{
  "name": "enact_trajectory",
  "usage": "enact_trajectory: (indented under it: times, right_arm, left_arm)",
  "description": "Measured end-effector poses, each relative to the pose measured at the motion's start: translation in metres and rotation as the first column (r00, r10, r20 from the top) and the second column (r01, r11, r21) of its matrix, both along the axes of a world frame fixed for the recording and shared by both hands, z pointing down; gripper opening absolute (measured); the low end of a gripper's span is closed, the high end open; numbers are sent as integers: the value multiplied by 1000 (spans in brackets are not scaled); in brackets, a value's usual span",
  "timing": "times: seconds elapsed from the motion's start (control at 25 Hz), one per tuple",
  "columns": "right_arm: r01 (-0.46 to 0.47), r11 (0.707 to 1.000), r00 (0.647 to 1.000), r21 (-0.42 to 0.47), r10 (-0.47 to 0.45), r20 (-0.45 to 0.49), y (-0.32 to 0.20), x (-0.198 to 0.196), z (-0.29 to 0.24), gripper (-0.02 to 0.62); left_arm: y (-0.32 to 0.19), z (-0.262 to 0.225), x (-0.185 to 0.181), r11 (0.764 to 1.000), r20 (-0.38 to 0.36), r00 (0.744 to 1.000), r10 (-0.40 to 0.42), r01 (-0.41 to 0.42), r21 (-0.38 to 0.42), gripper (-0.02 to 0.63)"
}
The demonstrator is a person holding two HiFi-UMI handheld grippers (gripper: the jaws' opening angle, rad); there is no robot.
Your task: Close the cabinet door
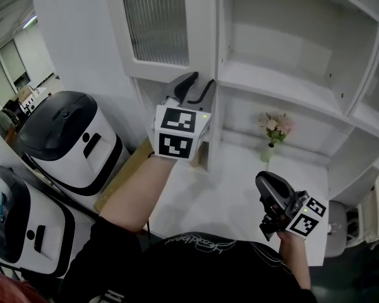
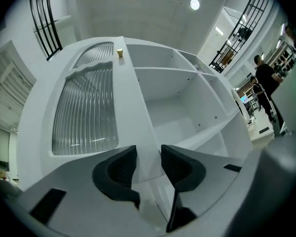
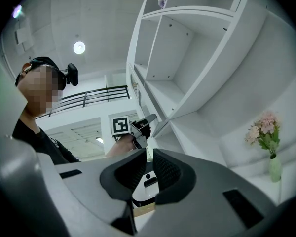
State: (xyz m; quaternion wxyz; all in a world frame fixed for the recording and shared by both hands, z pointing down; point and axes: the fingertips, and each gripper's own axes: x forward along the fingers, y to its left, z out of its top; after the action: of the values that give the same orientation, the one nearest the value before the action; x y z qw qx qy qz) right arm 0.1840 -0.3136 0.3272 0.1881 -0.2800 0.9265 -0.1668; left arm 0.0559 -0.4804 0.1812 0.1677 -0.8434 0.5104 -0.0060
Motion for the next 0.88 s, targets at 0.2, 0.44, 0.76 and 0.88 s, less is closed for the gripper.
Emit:
enact_trajectory:
  times: [0.2, 0.44, 0.76, 0.88]
  right_arm:
    - [-18, 1000, 1000, -7, 18, -1, -4, 6, 1, 64]
    - [-30, 1000, 1000, -3, 30, -2, -8, 10, -1, 64]
    - [-40, 999, 999, -7, 40, 1, -14, 11, -1, 64]
    - [-40, 999, 999, -8, 40, 0, -13, 8, -1, 64]
  left_arm:
    - [-14, 0, 3, 1000, -5, 1000, 0, 0, -11, 166]
    - [-29, -3, 4, 999, -60, 998, 5, -8, -44, 115]
    - [-34, -4, 5, 998, -57, 998, 15, -18, -56, 104]
    - [-33, -3, 4, 998, -52, 998, 21, -24, -62, 89]
